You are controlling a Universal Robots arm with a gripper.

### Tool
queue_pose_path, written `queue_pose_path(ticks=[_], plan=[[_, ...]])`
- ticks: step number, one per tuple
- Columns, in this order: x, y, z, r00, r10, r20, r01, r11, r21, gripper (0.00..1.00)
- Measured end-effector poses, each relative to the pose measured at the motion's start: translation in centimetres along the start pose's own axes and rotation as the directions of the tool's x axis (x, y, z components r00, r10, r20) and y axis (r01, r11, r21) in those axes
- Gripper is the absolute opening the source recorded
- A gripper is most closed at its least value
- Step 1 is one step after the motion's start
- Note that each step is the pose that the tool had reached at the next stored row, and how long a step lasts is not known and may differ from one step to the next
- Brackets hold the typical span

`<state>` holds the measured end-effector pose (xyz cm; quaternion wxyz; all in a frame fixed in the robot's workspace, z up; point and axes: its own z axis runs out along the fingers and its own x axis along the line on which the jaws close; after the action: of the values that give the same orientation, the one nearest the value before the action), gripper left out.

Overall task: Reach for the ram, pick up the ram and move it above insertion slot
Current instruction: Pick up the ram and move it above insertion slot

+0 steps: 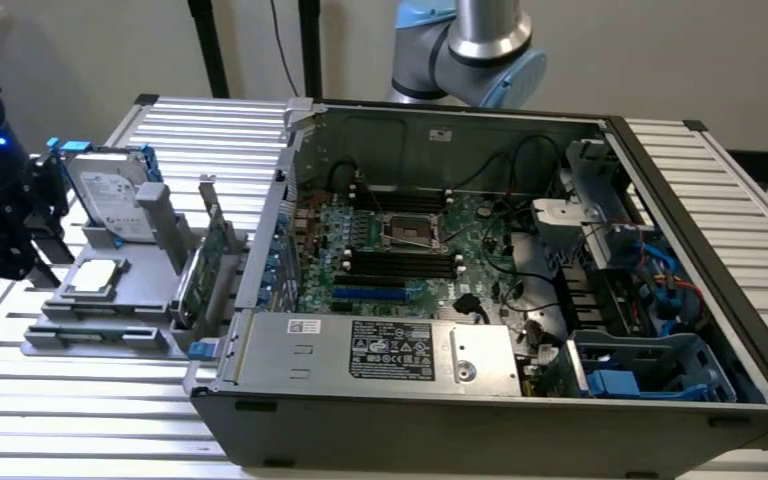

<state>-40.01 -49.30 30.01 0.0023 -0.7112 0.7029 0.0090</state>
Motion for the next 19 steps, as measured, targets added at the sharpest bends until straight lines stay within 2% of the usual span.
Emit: queue_pose_path(ticks=[19], plan=[[0.5, -0.06, 3.44, 1.0, 0.0, -0.0001, 0.0, 1.0, -0.0001, 0.36]])
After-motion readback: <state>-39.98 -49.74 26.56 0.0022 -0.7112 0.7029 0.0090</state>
